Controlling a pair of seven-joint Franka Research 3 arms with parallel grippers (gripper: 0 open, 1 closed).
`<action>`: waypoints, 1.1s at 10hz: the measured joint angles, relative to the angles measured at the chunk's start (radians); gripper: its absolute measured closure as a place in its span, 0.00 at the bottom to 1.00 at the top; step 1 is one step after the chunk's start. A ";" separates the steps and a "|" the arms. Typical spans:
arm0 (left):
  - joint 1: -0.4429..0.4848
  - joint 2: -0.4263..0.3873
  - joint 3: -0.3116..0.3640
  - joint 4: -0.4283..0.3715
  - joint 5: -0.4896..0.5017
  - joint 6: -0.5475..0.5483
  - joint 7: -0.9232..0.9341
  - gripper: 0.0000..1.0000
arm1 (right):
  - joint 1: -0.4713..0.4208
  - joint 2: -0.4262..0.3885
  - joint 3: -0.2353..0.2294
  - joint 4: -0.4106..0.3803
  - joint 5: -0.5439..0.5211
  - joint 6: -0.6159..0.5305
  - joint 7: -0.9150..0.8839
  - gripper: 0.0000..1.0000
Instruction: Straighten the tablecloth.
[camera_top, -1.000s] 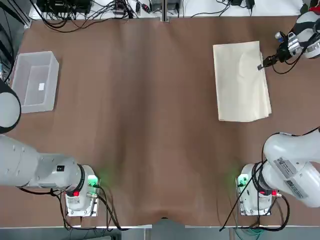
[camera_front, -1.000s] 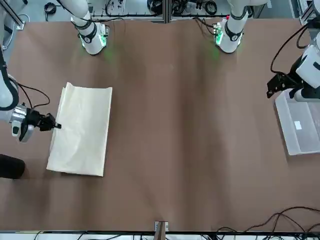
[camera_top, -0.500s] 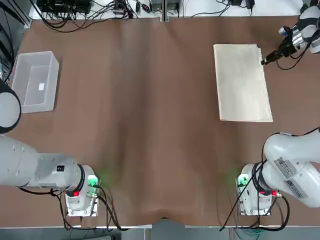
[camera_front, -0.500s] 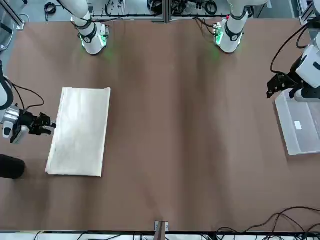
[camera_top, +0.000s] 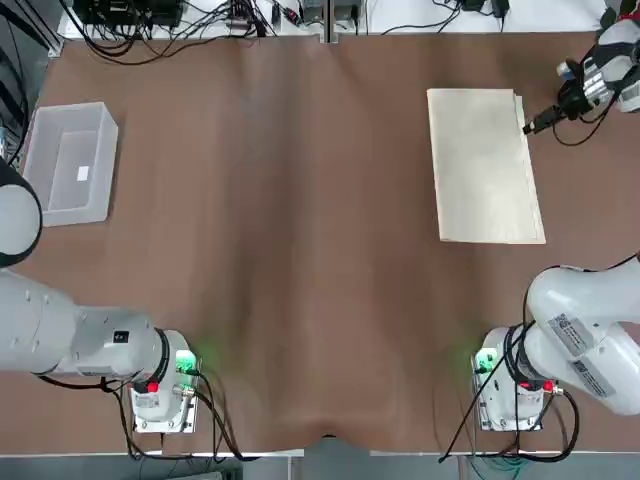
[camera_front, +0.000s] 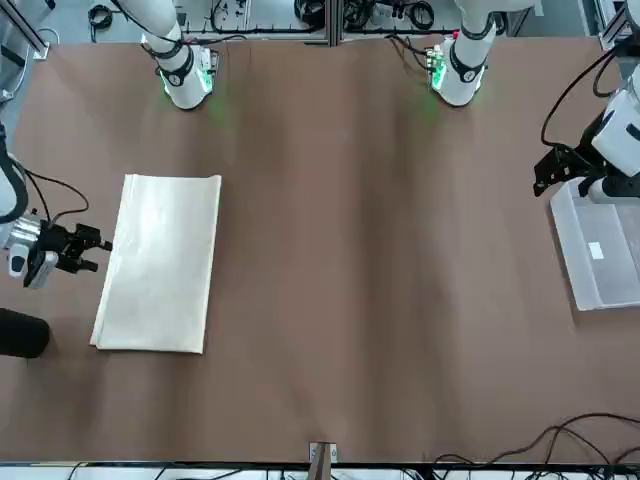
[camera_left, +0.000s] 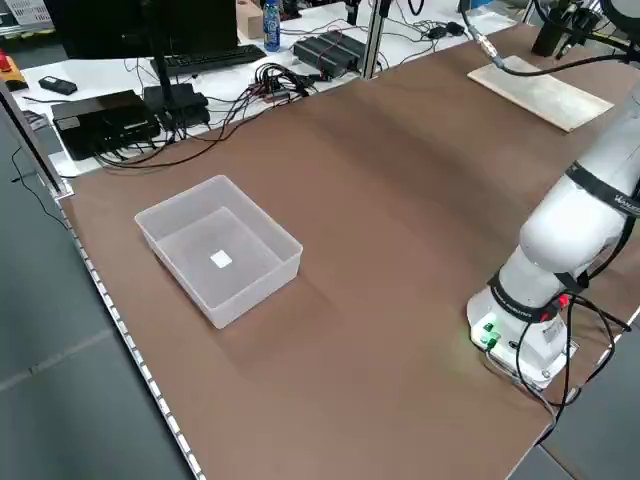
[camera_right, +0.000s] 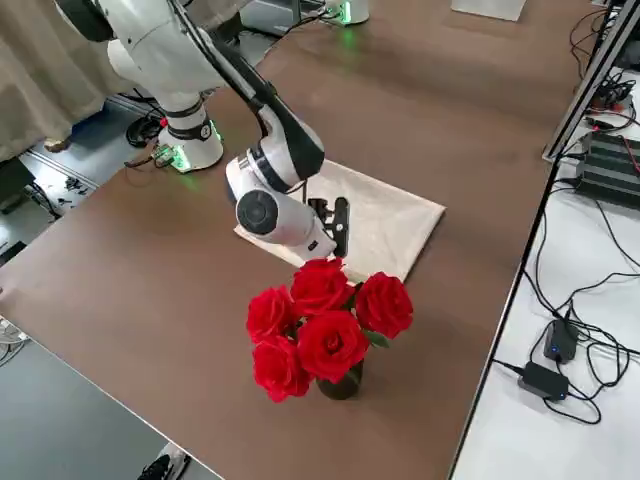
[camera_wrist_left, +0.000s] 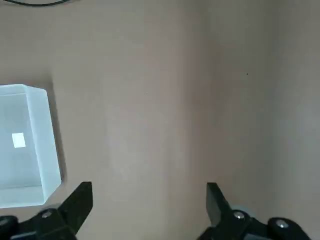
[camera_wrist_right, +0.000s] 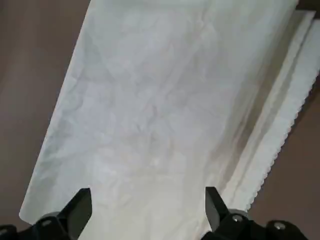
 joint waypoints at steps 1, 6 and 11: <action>0.000 0.000 0.000 0.000 0.000 0.000 0.000 0.00 | 0.000 0.020 -0.008 0.001 0.000 0.001 0.001 0.00; 0.000 0.000 0.000 0.000 0.000 0.000 0.000 0.00 | 0.000 0.051 -0.026 0.002 0.000 0.001 0.044 0.10; 0.000 0.000 0.000 0.000 0.000 0.000 0.000 0.00 | 0.000 0.082 -0.052 0.003 0.000 0.002 0.108 0.21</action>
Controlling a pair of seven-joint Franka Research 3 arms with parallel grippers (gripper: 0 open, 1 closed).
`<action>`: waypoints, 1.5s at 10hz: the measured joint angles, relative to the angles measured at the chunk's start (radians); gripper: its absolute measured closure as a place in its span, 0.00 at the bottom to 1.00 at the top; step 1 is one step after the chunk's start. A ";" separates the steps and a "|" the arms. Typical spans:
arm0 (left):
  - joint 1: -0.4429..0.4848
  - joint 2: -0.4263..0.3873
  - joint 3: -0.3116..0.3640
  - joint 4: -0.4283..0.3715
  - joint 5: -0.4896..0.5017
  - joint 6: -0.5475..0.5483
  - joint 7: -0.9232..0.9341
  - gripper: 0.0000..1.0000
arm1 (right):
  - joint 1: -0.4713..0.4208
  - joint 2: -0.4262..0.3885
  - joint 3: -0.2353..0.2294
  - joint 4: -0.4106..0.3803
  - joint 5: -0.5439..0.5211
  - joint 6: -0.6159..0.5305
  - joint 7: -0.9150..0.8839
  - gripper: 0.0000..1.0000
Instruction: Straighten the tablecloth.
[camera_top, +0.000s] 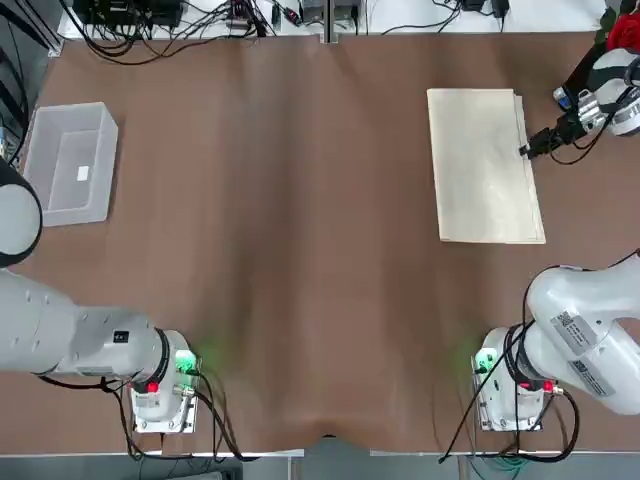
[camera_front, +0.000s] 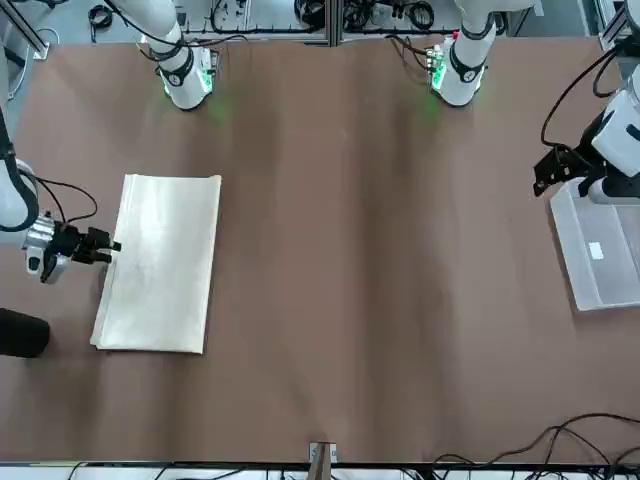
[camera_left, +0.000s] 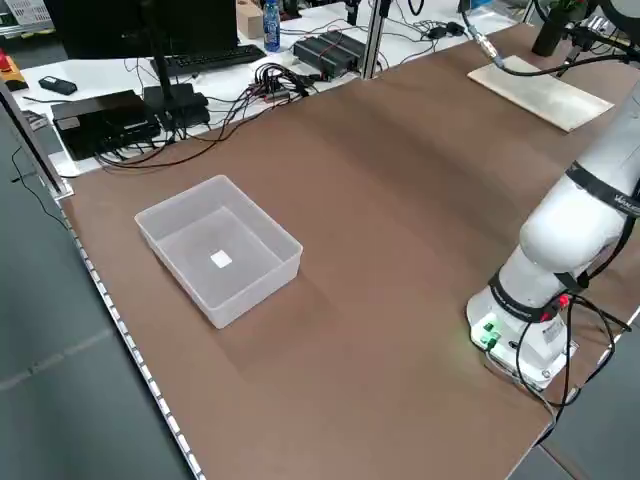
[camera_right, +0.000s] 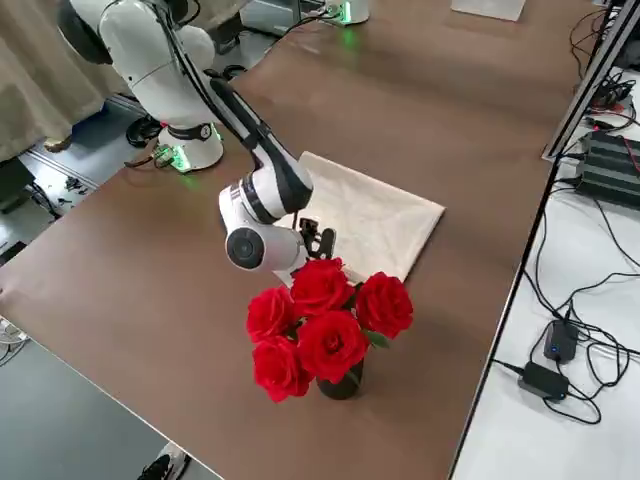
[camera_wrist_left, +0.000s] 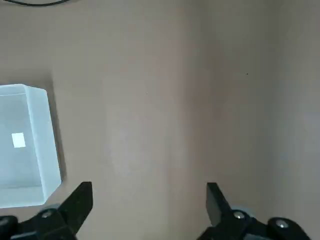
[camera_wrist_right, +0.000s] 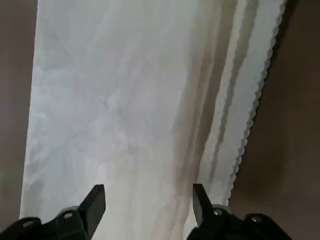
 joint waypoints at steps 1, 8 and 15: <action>0.000 0.000 0.000 0.000 0.000 0.000 0.000 0.00 | 0.000 0.002 -0.001 0.000 0.000 0.000 0.020 0.23; 0.000 0.000 0.000 0.000 0.000 0.000 -0.001 0.00 | 0.009 0.018 -0.012 0.000 -0.001 -0.005 0.074 0.34; 0.000 0.003 0.000 0.000 0.000 0.000 -0.001 0.00 | 0.026 0.019 -0.017 -0.001 -0.001 -0.007 0.090 0.41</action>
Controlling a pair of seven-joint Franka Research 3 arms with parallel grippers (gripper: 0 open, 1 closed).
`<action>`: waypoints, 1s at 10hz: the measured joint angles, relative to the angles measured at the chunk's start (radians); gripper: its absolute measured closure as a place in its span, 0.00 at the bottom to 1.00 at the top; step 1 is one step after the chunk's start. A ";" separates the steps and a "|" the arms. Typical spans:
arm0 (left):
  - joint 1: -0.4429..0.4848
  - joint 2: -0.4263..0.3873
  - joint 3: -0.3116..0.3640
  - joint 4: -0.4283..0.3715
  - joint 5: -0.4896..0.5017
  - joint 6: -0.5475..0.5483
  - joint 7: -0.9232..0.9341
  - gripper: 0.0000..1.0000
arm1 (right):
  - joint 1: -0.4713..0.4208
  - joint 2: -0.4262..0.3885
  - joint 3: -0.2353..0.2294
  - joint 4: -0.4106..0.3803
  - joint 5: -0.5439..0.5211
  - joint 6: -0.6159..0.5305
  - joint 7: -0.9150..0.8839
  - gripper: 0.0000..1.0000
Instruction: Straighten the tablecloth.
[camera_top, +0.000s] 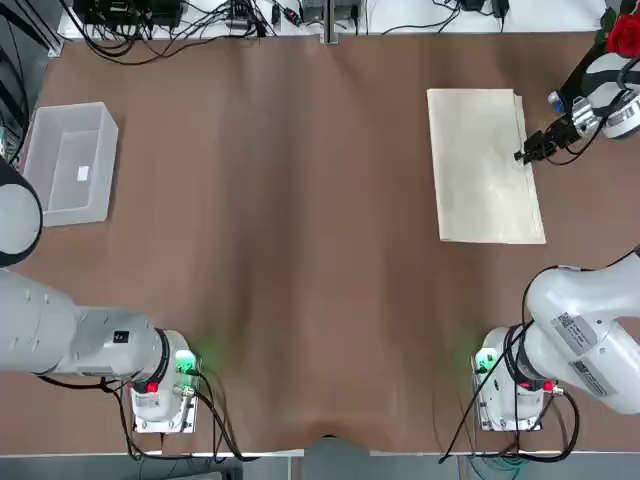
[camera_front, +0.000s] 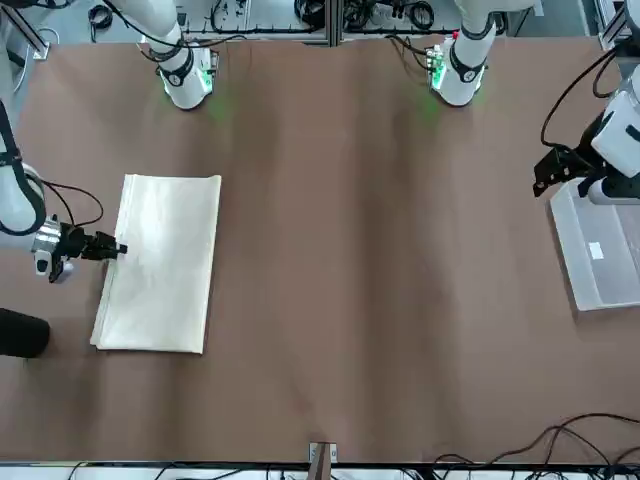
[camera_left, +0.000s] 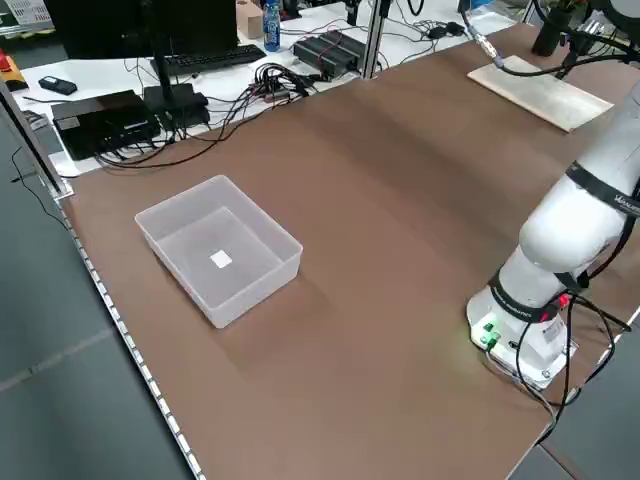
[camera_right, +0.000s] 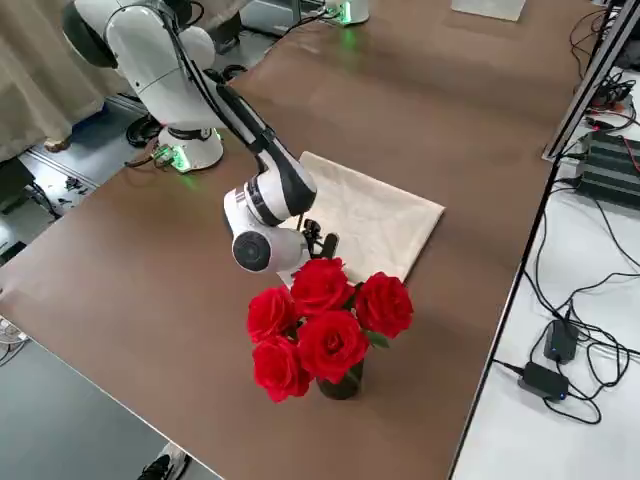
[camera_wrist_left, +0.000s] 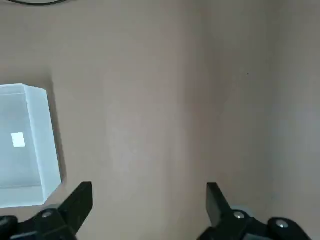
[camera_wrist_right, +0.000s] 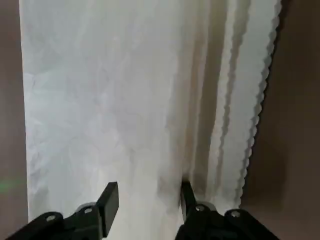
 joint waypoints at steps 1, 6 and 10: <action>0.000 0.001 0.000 0.000 0.000 0.000 0.000 0.00 | 0.000 0.001 -0.003 0.000 0.000 0.000 0.001 0.41; 0.000 0.001 0.000 0.000 0.000 0.000 0.000 0.00 | 0.000 0.004 -0.011 0.005 0.000 0.000 0.002 0.45; 0.000 0.001 0.000 0.000 0.000 0.000 0.000 0.00 | -0.002 0.018 -0.015 0.011 0.000 0.000 0.006 0.51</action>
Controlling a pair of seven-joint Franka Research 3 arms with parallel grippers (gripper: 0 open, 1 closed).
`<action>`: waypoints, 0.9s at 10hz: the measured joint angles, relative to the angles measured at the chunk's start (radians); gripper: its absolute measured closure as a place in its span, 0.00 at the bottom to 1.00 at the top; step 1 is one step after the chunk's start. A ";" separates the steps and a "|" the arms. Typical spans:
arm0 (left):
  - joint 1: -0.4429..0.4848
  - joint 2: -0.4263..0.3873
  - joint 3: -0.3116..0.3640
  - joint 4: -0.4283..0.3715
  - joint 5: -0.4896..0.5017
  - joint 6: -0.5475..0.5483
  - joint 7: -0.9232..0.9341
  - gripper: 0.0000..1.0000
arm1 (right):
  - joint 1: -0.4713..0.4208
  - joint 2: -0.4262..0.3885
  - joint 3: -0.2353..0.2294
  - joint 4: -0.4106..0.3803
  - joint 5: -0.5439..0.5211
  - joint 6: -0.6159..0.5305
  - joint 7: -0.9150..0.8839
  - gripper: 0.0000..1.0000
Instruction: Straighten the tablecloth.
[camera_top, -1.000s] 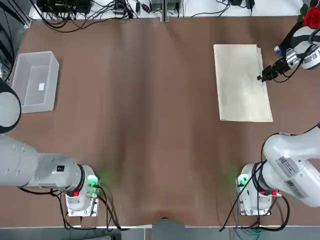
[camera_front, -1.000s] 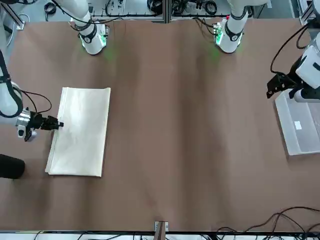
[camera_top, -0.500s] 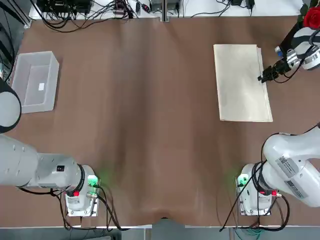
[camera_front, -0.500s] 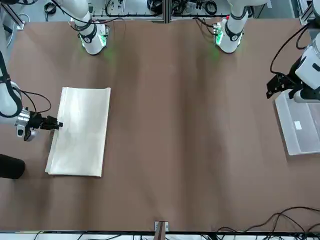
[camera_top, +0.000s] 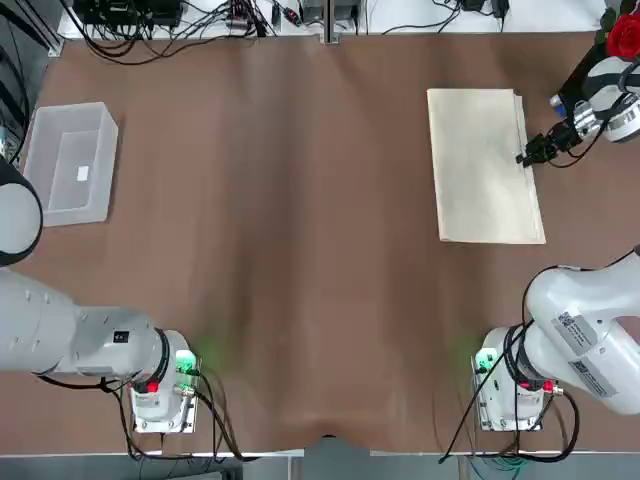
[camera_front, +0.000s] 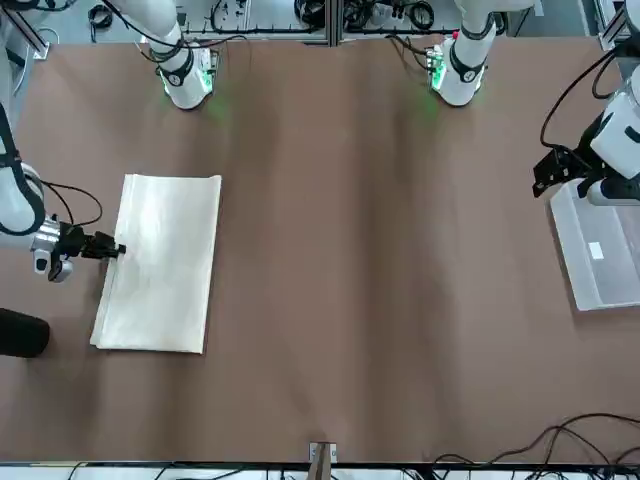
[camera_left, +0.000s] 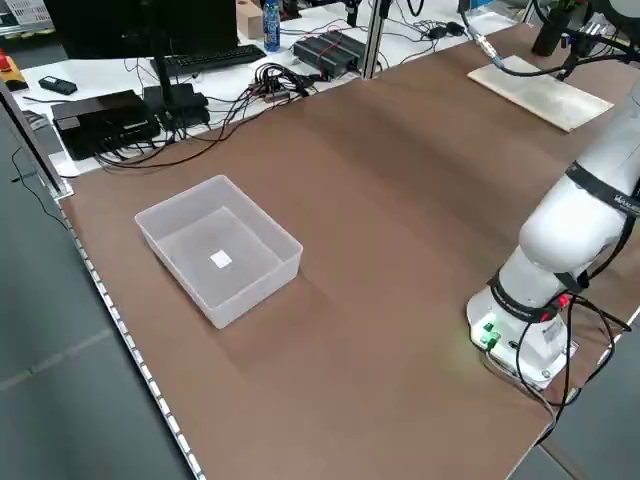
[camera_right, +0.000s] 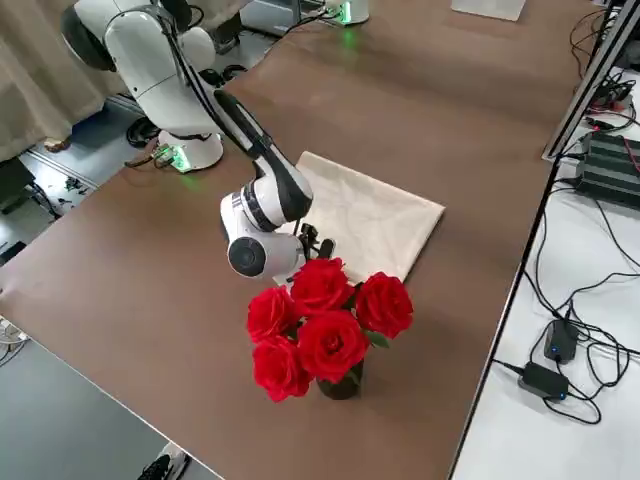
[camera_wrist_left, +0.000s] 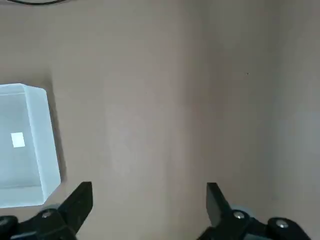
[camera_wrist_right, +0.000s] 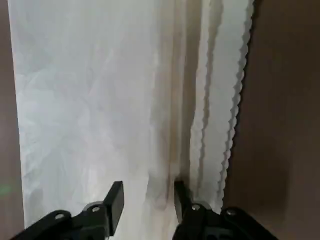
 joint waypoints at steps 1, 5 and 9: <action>0.000 0.000 0.000 0.000 0.000 0.000 0.000 0.00 | 0.000 0.000 0.000 0.000 0.000 0.000 0.003 0.56; 0.000 0.000 0.000 0.001 0.000 0.001 0.000 0.00 | 0.004 0.005 0.001 0.000 0.000 0.000 0.017 0.77; 0.000 0.000 0.000 0.005 0.000 0.001 0.000 0.00 | 0.009 0.004 0.010 0.009 0.000 -0.088 0.018 0.93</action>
